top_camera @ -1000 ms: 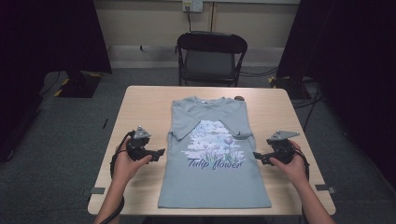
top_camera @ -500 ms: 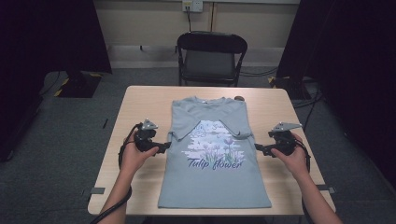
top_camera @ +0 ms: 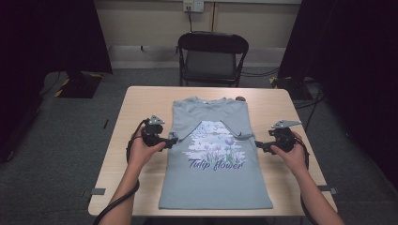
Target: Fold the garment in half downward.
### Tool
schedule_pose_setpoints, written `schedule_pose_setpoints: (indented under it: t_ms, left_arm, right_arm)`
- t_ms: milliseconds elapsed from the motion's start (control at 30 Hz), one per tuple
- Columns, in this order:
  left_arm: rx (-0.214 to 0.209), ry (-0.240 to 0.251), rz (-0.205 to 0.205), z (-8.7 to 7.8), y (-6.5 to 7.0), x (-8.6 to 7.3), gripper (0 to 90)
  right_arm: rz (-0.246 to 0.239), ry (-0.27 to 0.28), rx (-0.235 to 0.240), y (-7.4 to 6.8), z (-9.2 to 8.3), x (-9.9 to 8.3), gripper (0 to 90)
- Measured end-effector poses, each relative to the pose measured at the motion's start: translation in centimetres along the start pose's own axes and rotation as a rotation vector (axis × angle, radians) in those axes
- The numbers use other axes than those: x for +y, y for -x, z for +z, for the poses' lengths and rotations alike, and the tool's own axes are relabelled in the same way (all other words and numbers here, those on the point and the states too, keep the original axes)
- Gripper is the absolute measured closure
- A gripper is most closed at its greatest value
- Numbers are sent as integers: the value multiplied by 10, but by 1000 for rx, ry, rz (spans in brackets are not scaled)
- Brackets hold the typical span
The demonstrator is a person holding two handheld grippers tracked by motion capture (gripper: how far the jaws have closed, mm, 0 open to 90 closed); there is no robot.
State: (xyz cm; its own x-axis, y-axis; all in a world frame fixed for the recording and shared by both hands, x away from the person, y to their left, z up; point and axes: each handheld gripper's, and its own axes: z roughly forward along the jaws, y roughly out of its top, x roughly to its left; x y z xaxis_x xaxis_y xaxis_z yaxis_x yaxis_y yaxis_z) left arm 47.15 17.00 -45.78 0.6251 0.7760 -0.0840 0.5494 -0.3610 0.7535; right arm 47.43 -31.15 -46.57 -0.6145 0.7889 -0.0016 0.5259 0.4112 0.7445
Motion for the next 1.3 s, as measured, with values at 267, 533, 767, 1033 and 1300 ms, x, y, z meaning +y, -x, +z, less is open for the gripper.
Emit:
schedule_pose_setpoints:
  t_ms: [267,533,767,1033,1300]
  left_arm:
    - [4,-6,-6,7,-6,4,168]
    - [10,8,-21,10,-12,14,169]
    - [23,2,-46,18,-17,16,170]
    - [27,-11,-57,30,-19,17,177]
    - [36,-13,-51,36,-18,20,184]
  right_arm:
    - [26,29,3,10,1,4,124]
    - [41,34,-9,21,1,14,123]
    - [42,39,0,19,10,20,120]
    - [33,27,-10,17,24,24,121]
    - [45,17,-17,16,35,30,136]
